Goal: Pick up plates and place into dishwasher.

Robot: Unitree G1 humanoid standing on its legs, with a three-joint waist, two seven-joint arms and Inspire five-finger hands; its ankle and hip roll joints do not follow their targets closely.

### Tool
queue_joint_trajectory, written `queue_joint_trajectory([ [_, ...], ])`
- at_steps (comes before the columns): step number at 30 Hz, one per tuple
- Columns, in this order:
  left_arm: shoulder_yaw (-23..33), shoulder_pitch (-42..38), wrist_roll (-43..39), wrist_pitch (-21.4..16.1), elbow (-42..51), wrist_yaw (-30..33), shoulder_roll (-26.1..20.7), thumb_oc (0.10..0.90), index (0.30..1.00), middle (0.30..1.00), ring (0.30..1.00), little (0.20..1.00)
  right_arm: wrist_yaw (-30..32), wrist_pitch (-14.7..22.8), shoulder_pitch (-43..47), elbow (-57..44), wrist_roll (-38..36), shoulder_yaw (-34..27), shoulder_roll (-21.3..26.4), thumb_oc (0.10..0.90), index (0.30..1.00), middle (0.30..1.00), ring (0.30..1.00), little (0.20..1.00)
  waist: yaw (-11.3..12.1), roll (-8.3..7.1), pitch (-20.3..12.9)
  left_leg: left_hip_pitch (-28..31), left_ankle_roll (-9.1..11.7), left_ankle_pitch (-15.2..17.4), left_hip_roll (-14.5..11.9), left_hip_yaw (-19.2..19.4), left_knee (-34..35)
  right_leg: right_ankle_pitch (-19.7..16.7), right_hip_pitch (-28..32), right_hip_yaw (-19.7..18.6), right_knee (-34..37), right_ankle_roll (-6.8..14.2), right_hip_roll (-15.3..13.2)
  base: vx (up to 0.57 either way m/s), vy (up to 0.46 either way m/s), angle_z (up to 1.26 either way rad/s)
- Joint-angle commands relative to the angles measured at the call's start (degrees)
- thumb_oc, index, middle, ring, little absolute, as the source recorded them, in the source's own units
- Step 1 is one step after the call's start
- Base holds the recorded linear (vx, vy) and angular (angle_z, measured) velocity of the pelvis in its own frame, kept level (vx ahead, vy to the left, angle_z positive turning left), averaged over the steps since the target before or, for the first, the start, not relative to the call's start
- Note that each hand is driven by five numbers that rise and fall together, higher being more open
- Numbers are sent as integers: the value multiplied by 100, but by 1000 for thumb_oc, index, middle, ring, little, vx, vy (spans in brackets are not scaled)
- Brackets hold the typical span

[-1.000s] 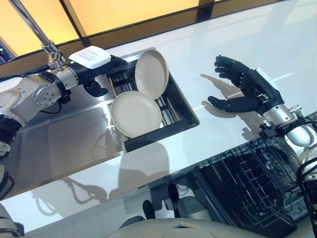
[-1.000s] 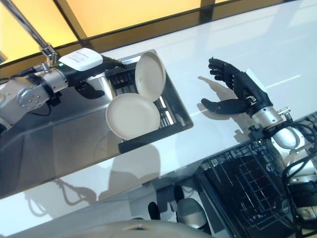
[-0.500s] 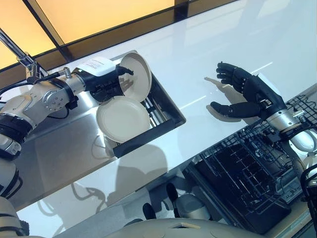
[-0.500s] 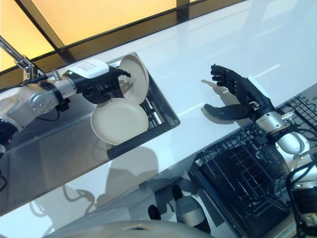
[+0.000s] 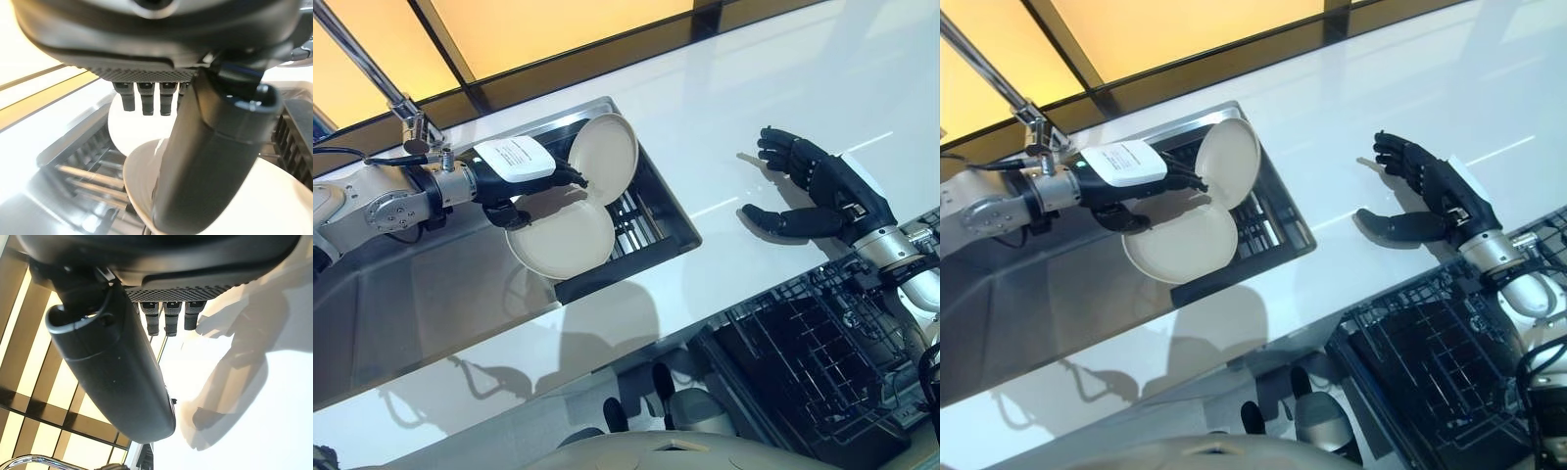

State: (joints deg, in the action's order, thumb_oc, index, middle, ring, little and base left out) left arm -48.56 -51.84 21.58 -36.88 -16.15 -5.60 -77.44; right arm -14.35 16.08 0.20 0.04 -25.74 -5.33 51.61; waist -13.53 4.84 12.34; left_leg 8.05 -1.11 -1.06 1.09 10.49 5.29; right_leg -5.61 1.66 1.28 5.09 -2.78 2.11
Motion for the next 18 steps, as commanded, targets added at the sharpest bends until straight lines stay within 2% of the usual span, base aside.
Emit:
queue_joint_trajectory([
  [1, 624, -412, -78, 20, -17, 221, -362, 800, 900, 900, 900, 900, 51, 392, 421, -517, -237, -565, 371, 800, 900, 900, 900, 900, 166, 33, -477, -124, -9, 339, 207, 69, -162, 585, 84, 333, -414, 842, -181, -26, -11, 7],
  [7, 975, -120, 145, -68, 229, 270, -637, 800, 900, 900, 900, 900, 99, 323, 427, -619, -268, -519, 323, 800, 900, 900, 900, 900, 301, 60, -507, -107, 9, 298, 232, -41, -91, 601, 132, 458, -391, 828, -195, -33, -20, 7],
  [18, 1338, 220, 49, -59, 439, 533, -931, 800, 900, 900, 900, 900, -26, 238, 414, -680, -331, -486, 291, 800, 900, 900, 900, 900, 374, 143, -525, -117, 48, 263, 249, -98, -65, 602, 155, 549, -373, 827, -229, -21, -8, 4],
])
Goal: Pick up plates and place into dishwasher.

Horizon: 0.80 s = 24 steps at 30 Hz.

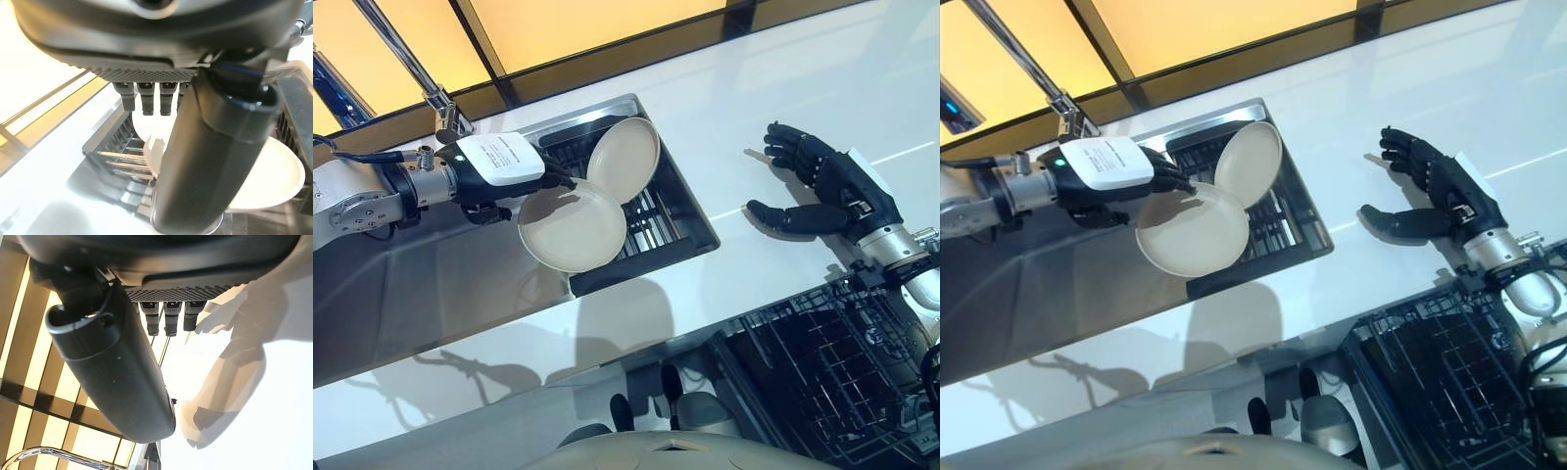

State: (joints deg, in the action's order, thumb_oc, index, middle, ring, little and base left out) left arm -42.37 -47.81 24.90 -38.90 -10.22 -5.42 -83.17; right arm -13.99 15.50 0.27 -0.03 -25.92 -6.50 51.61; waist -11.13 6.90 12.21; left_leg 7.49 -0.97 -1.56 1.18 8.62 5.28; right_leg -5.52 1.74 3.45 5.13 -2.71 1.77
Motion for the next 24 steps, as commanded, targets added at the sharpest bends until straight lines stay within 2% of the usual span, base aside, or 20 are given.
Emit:
queue_joint_trajectory([
  [1, 806, -127, -385, 140, -166, 563, -359, 800, 900, 900, 900, 900, -78, 270, 406, -689, -322, -367, 285, 800, 900, 900, 900, 900, 141, -62, -516, -61, 39, 309, 239, 89, -61, 590, 148, 338, -377, 821, -198, -24, -13, 8],
  [7, 1199, 186, -213, -29, -166, 665, -239, 800, 900, 900, 900, 900, -160, 210, 382, -724, -278, -352, 183, 800, 900, 900, 900, 900, 149, -58, -552, -70, 51, 294, 238, 88, -31, 580, 148, 369, -356, 820, -203, -5, -2, 1],
  [17, 1127, 164, -145, -194, -75, 696, -279, 800, 900, 900, 900, 900, -182, 177, 335, -733, -326, -371, 188, 800, 900, 900, 900, 900, 95, -59, -578, -48, 54, 307, 222, 155, -31, 576, 136, 361, -368, 824, -196, 0, 0, 0],
  [24, 1290, 481, -69, -392, -67, 804, -199, 800, 900, 900, 900, 900, -198, 177, 319, -704, -340, -394, 199, 800, 900, 900, 900, 900, 100, -85, -560, -28, 39, 320, 220, 153, -38, 579, 150, 351, -366, 813, -187, 0, 0, 0],
])
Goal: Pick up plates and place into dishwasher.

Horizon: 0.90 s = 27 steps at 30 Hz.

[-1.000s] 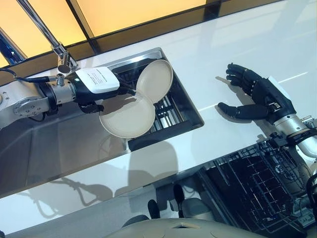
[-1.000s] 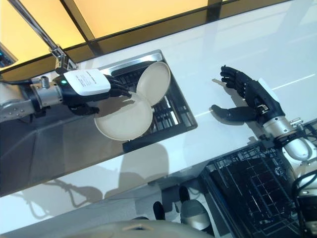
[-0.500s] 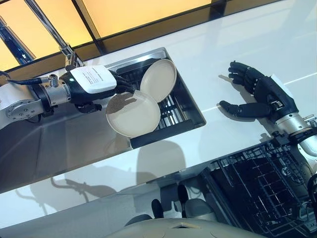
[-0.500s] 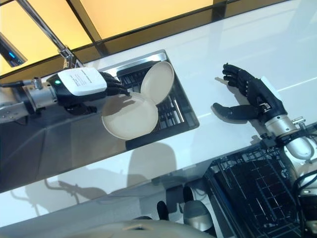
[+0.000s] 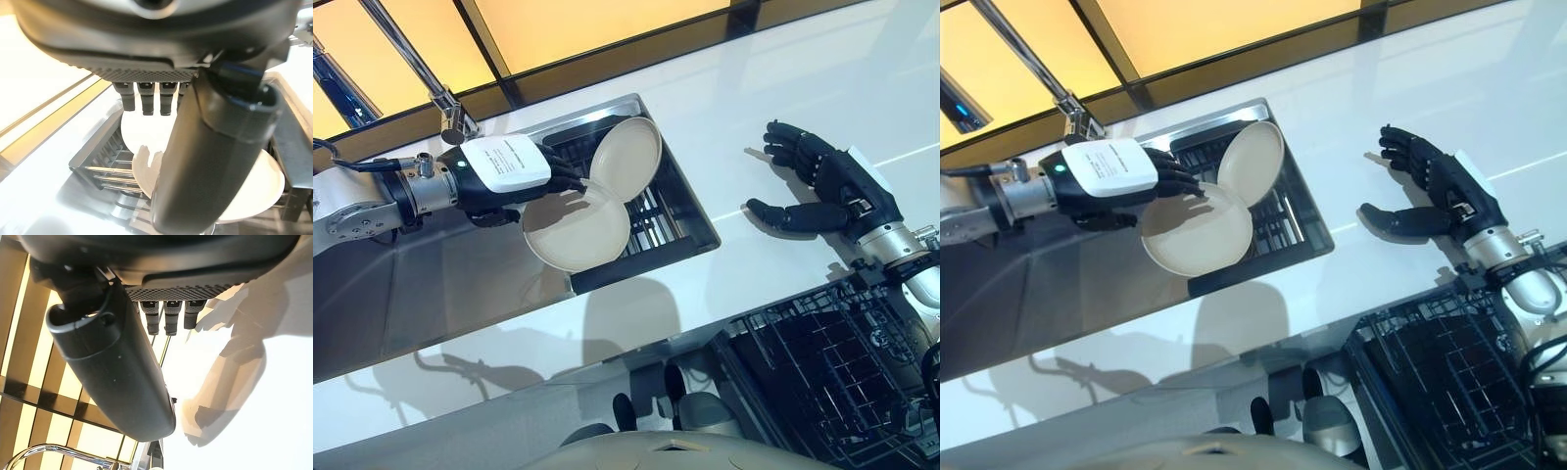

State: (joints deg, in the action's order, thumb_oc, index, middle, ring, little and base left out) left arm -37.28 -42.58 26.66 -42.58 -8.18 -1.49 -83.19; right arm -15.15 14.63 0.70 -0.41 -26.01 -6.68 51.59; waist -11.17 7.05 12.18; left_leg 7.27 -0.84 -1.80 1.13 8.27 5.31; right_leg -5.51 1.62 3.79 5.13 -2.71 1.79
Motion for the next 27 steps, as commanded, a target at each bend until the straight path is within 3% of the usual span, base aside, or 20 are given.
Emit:
queue_joint_trajectory([
  [1, 831, 27, -217, -54, -278, 403, -176, 800, 900, 900, 900, 900, -93, 289, 267, -656, -326, -375, 193, 800, 900, 900, 900, 900, 104, -108, -553, -2, 24, 348, 220, 198, -41, 578, 164, 320, -365, 813, -191, 0, 0, 0],
  [22, 1279, 735, 111, -179, -405, 404, -138, 800, 900, 900, 900, 900, -68, 287, 361, -630, -272, -295, 141, 800, 900, 900, 900, 900, 230, -143, -516, -11, -1, 354, 241, 124, -49, 579, 185, 431, -354, 818, -226, 0, 0, 0],
  [27, 1350, 884, 287, -208, -494, 747, 95, 800, 900, 900, 900, 900, -66, 300, 425, -620, -341, -236, 93, 800, 900, 900, 900, 900, 229, -176, -499, -9, -13, 361, 244, 101, -46, 591, 185, 431, -364, 810, -224, 0, 0, 0],
])
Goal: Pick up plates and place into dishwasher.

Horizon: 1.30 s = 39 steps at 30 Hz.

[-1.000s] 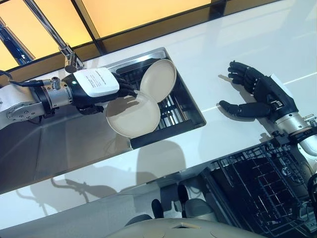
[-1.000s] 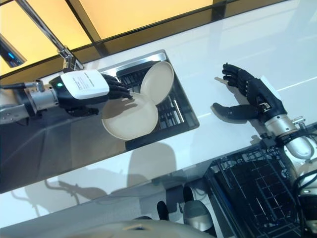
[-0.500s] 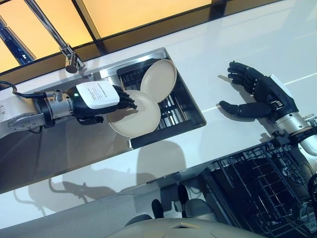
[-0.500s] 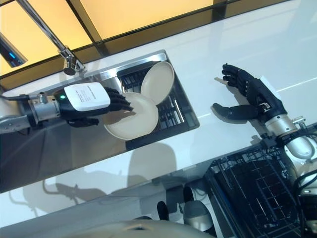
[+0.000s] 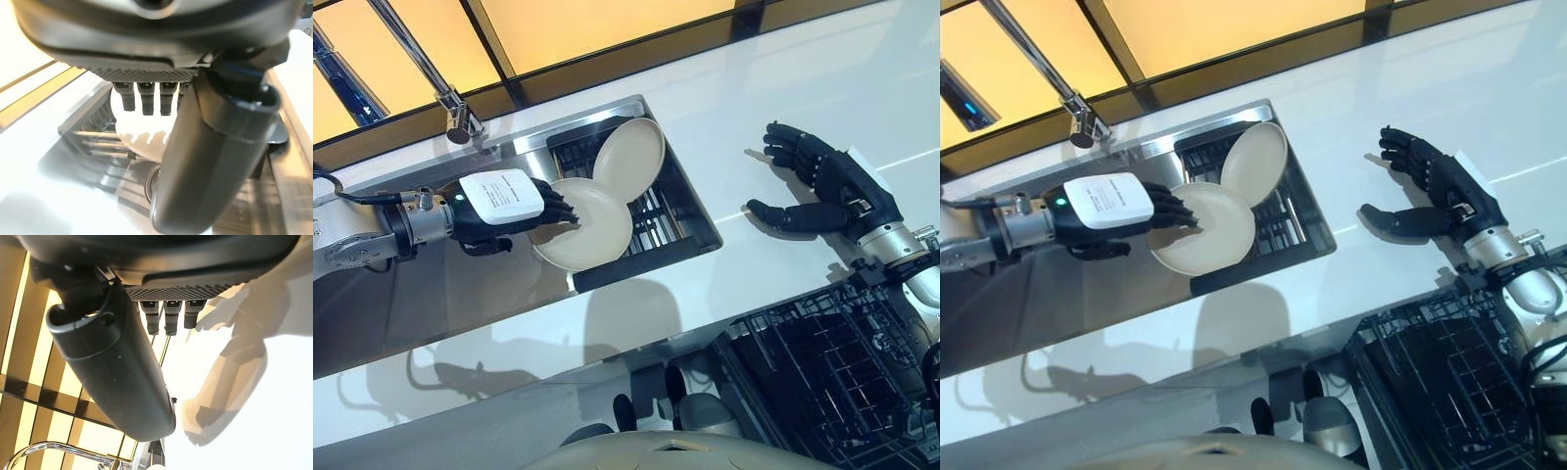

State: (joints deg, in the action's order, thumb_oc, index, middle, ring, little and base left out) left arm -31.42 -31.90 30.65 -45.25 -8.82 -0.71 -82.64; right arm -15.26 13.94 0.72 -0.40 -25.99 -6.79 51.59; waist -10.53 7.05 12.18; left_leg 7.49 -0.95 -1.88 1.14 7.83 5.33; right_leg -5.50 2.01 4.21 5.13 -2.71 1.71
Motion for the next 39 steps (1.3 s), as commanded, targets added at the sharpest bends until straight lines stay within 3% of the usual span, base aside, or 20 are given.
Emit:
queue_joint_trajectory([
  [1, 774, -154, -20, 17, -504, 765, 114, 800, 900, 900, 900, 900, -69, 379, 442, -612, -348, -220, 65, 800, 900, 900, 900, 900, 157, -184, -498, -28, -5, 375, 240, 155, -48, 593, 140, 388, -370, 809, -217, 0, 0, 0],
  [10, 707, -7, 820, -241, -1173, 1958, 575, 800, 900, 900, 900, 900, -4, 514, 552, -467, -412, -222, 38, 800, 900, 900, 900, 900, 61, -265, -492, 10, -23, 421, 223, 244, -54, 593, 118, 291, -376, 813, -189, -1, 5, -1],
  [21, 23, -740, 845, -162, -2097, 2264, 1307, 800, 900, 900, 900, 900, -136, 668, 692, -196, -393, -102, -2, 800, 900, 900, 900, 900, -169, -346, -482, 73, -45, 457, 181, 426, -65, 603, 71, 99, -438, 833, -145, -2, 9, -2],
  [22, -25, -803, 817, -148, -2163, 2281, 1356, 690, 806, 806, 806, 790, -146, 680, 715, -162, -402, -76, 9, 800, 900, 900, 900, 900, -190, -350, -483, 80, -45, 460, 177, 446, -66, 603, 66, 83, -444, 834, -143, -4, 20, -11],
  [23, -73, -887, 794, -133, -2292, 2338, 1456, 369, 531, 531, 531, 469, -165, 702, 742, -130, -409, -52, 13, 800, 900, 900, 900, 900, -225, -357, -482, 87, -47, 465, 169, 484, -67, 603, 55, 60, -453, 836, -141, -7, 24, -12],
  [24, -89, -942, 731, -121, -2371, 2326, 1511, 254, 432, 432, 432, 354, -180, 712, 754, -122, -419, -49, 11, 800, 900, 900, 900, 900, -249, -359, -482, 91, -48, 467, 165, 507, -69, 602, 50, 39, -455, 836, -138, -10, 23, -12],
  [26, -114, -1036, 660, -120, -2513, 2372, 1589, 169, 359, 359, 359, 269, -242, 742, 749, -102, -444, -73, -5, 800, 900, 900, 900, 900, -297, -361, -478, 105, -51, 477, 157, 556, -72, 606, 40, 4, -471, 837, -134, -9, 20, -10],
  [30, -155, -1176, 539, -102, -2626, 2446, 1689, 166, 356, 356, 356, 266, -388, 716, 747, -102, -566, -112, -1, 800, 900, 900, 900, 900, -363, -357, -485, 127, -48, 487, 150, 614, -67, 604, 36, -61, -473, 842, -123, -6, 18, -10],
  [32, -177, -1232, 513, -133, -2693, 2482, 1767, 100, 300, 300, 300, 200, -461, 689, 751, -94, -619, -118, -4, 800, 900, 900, 900, 900, -392, -358, -496, 136, -47, 491, 146, 645, -69, 605, 37, -85, -477, 843, -118, 0, 12, -6],
  [39, -377, -1434, 385, -134, -2764, 2440, 1952, 100, 300, 300, 300, 200, -722, 617, 778, -48, -765, -71, -14, 800, 900, 900, 900, 900, -453, -383, -544, 162, -42, 499, 125, 713, -57, 602, 48, -130, -475, 850, -112, 3, 3, -4],
])
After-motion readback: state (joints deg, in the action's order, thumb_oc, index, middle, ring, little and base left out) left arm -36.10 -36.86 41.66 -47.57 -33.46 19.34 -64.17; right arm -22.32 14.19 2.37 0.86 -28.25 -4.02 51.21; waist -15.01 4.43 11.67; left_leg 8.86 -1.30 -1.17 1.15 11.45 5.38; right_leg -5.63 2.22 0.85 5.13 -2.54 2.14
